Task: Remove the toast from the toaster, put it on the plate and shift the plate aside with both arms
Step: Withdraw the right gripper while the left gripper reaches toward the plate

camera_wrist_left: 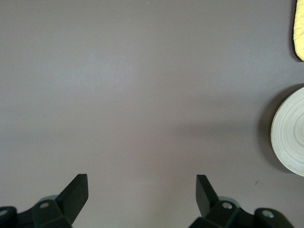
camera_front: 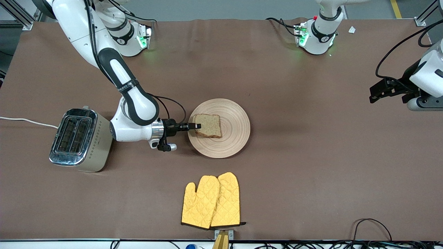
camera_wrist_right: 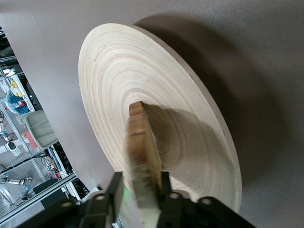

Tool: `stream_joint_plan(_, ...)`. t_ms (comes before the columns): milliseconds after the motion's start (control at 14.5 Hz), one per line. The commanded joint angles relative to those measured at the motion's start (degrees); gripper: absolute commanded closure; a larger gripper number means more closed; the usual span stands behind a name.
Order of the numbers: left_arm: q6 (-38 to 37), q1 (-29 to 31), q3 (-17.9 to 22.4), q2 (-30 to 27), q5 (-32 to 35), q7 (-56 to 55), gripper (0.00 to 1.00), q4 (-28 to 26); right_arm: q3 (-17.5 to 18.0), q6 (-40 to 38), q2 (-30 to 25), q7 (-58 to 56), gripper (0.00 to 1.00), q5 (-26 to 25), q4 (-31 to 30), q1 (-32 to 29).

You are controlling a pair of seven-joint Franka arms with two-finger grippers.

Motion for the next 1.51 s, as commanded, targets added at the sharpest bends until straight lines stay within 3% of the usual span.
stream_joint_plan(0, 0.6, 0.2, -0.3, 0.0, 1.0, 0.7, 0.0, 0.2, 0.5, 0.0, -0.7, -0.7, 0.0, 1.6, -0.7, -0.6)
stream_joint_plan(344, 0.5, 0.4, -0.3, 2.3, 0.1, 0.9, 0.0, 0.4, -0.1, -0.1, -1.1, -0.8, 0.0, 0.3, 0.0, -1.4)
stream_joint_plan(551, 0.6, 0.0, -0.3, 3.3, -3.0, 0.9, 0.0, 0.3, -0.1, 0.0, -1.1, -0.7, 0.0, -3.7, 0.5, -2.6)
stream_joint_plan(757, 0.6, 0.5, -0.3, 6.2, -12.3, 0.8, 0.0, 0.4, -0.9, -0.4, -1.8, -0.4, 0.0, -11.3, 1.7, -4.3)
stream_joint_plan(1033, 3.3, 0.0, -0.3, 11.2, -18.7, 1.0, 0.0, 0.2, -2.9, -2.5, -4.5, 0.0, 0.0, -21.2, 2.4, -6.4)
stream_joint_plan(1170, 4.2, -0.1, -0.4, 14.6, -24.2, 3.7, 0.0, 0.2, -4.3, -10.4, -5.8, 0.0, 0.0, -26.0, 7.1, -8.6)
stream_joint_plan(1308, 5.1, 0.6, -0.3, 18.4, -32.1, 11.8, 0.0, 0.0, -6.7, -22.6, -5.7, 0.7, 0.0, -31.9, 15.9, -10.3)
stream_joint_plan(1446, 5.8, 1.6, -0.3, 21.6, -35.5, 17.2, 0.0, 0.0, -9.3, -32.4, -5.8, 0.8, 0.0, -39.4, 24.7, -10.9)
